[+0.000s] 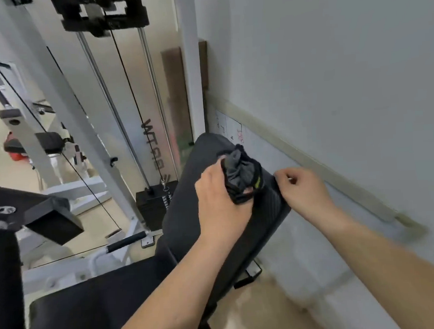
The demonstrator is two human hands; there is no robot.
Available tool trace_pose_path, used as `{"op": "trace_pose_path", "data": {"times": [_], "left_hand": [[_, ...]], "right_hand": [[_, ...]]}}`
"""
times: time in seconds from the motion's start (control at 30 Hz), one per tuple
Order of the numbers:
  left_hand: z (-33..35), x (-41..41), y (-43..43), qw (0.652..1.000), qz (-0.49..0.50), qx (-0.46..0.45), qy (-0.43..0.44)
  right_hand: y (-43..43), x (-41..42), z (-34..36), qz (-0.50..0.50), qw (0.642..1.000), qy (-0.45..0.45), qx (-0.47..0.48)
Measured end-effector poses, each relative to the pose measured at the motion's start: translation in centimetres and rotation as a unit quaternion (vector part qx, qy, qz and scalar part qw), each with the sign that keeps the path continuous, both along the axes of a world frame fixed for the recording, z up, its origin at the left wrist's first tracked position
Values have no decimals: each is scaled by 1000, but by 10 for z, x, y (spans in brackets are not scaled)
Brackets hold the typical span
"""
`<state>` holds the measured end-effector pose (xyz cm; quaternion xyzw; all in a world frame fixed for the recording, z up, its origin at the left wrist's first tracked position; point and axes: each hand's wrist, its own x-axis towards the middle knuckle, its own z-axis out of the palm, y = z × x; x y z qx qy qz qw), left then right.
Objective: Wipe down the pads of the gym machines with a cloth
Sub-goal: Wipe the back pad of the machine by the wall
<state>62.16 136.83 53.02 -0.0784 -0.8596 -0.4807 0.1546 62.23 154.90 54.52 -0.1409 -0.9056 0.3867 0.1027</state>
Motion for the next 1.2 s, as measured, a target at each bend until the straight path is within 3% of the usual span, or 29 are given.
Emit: {"op": "trace_pose_path", "data": {"times": [0.07,0.13,0.23,0.33,0.5,0.57,0.67,0.73,0.8,0.93,1.03,1.1,1.2], "left_hand": [[-9,8,15,998,-20,-52,-37],[-15,22,16,994,-57,-19,-91],[-20,44,13,989,-105,-5,-105],[-36,47,33,999,-21,-22,-14],[-52,-11,35,994,18,-9,110],[-42,-61,13,995,82,-15,62],[-29,-127,-11,977,182,-24,-106],[-27,-129,-12,972,189,-26,-134],[-33,-88,4,978,175,-6,-117],[-58,22,28,998,55,37,15],[-72,-18,2,998,8,-4,66],[-62,-63,-13,997,74,-13,-13],[-33,-111,-10,967,201,39,-153]], "right_hand": [[6,-6,-13,17,999,4,-48],[12,-9,-22,34,997,8,-73],[16,-10,-25,49,993,1,-108],[17,-6,-28,60,983,9,-173],[17,-5,-25,58,990,13,-125],[18,-6,-21,55,994,6,-95],[15,-4,-14,53,997,-18,-60],[12,-3,-8,55,997,-32,-46],[8,-1,-2,57,997,-36,-37],[1,2,7,40,998,-56,-6],[1,4,9,32,998,-62,6],[0,6,7,30,998,-56,2],[-1,6,6,22,999,-42,-27]]}}
